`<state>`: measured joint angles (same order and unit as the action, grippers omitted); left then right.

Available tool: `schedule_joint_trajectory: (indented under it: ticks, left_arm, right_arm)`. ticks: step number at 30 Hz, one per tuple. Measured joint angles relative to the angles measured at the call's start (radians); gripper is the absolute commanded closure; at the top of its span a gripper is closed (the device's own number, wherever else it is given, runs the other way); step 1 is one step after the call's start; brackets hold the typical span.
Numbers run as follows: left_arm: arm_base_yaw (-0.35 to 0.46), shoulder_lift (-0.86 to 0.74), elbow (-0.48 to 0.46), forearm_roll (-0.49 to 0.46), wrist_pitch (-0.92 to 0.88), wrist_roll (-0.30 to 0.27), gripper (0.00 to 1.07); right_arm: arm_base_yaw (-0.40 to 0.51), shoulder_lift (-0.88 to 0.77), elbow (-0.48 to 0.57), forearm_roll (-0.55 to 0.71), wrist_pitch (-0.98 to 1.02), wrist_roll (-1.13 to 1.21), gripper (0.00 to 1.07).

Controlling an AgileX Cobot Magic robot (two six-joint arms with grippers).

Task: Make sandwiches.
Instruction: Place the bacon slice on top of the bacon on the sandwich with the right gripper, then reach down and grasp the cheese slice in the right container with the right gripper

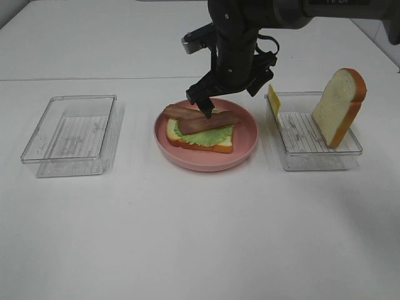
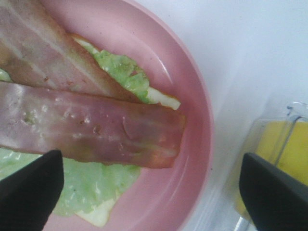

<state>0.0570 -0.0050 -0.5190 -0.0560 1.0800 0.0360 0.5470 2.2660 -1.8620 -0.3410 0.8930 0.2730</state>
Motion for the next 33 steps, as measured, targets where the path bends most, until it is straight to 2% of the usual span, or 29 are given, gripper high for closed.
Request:
schedule_joint_trajectory:
  ticks: [4,13,17,26,33]
  left_arm:
    - [0.000,0.000,0.000,0.000,0.000,0.000,0.18]
    - [0.000,0.000,0.000,0.000,0.000,0.000,0.18]
    - [0.000,0.000,0.000,0.000,0.000,0.000,0.18]
    - [0.000,0.000,0.000,0.000,0.000,0.000,0.18]
    - [0.000,0.000,0.000,0.000,0.000,0.000,0.18]
  right_arm:
    - [0.000,-0.048,-0.036,-0.007,0.051,-0.025,0.08]
    - [-0.011,-0.099,-0.188,-0.022,0.267,-0.141,0.08]
    - [-0.039,-0.100,-0.194,-0.006,0.284,-0.151,0.08]
    - [-0.215,-0.099,-0.194,0.182,0.296,-0.236,0.08]
    - [-0.233,-0.087,-0.195,0.222,0.304,-0.282,0.08]
